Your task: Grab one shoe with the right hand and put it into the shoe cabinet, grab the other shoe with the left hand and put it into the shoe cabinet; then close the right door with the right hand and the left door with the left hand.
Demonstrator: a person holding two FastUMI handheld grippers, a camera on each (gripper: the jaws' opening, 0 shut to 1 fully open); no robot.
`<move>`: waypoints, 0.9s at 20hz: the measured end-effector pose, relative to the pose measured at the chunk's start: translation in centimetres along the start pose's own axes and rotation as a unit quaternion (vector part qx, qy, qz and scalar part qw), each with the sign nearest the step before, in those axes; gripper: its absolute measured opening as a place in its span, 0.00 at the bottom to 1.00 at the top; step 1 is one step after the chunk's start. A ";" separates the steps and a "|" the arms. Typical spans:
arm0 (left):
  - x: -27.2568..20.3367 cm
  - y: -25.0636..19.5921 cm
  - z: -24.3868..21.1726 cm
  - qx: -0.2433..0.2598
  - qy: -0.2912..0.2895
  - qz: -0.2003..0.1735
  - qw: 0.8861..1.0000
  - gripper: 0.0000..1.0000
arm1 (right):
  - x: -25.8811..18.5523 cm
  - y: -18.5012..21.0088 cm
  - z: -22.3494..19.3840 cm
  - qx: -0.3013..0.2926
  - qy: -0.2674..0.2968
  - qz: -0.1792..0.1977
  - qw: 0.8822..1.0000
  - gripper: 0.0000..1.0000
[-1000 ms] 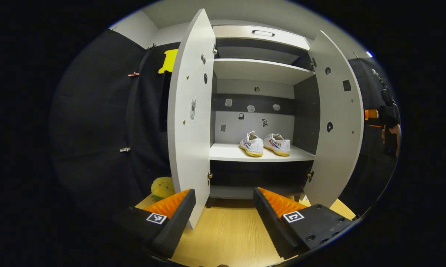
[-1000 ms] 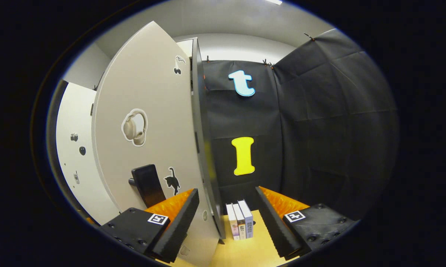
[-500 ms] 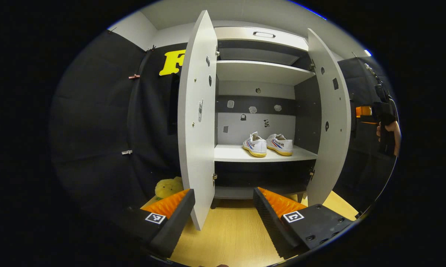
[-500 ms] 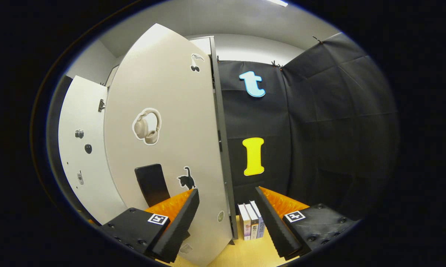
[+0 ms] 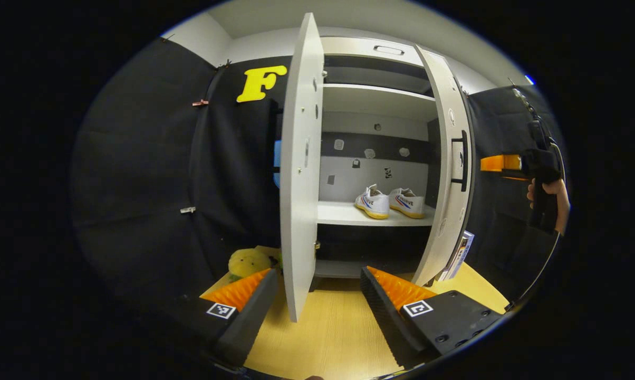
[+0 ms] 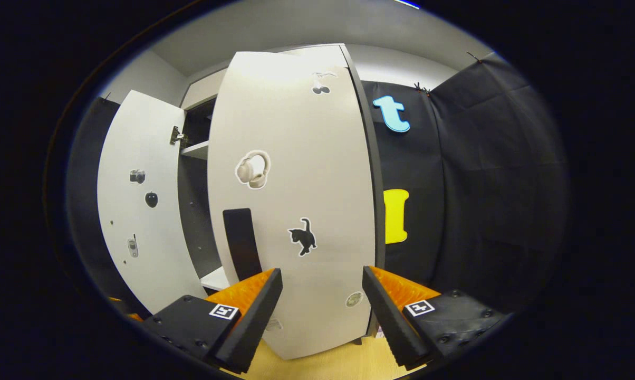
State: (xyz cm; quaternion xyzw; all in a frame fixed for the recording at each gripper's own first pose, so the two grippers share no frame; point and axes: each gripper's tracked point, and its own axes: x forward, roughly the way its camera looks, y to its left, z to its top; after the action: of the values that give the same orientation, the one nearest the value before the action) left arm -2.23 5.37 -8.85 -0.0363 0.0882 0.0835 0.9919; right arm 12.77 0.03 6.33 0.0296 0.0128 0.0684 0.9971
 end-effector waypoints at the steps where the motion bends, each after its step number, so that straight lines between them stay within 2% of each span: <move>1: -0.2 0.9 0.0 -0.005 0.001 0.006 1.000 0.99 | -0.5 0.2 -0.6 0.000 0.001 -0.002 1.000 0.98; 5: -0.5 5.5 0.6 -0.011 -0.004 0.028 1.000 0.99 | -2.6 0.7 -5.0 0.019 0.034 -0.016 0.999 0.98; 9: -0.3 10.4 3.2 -0.040 -0.026 0.037 0.998 0.99 | -4.8 0.0 -10.1 0.039 0.088 -0.046 0.994 0.99; 12: 0.5 13.8 5.7 -0.045 -0.050 0.038 0.997 0.95 | -6.6 -0.1 -12.1 0.026 0.106 -0.062 0.992 0.99; 18: 3.6 16.9 11.0 -0.024 -0.080 0.012 0.996 0.95 | -10.3 1.4 -15.4 0.017 0.141 -0.067 0.988 0.98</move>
State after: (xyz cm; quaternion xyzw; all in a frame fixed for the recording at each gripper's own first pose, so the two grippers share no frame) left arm 0.18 23.53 0.32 -0.0524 0.0072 0.1002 0.9936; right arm 1.96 0.84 -8.73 0.0355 0.1559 0.0051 0.9871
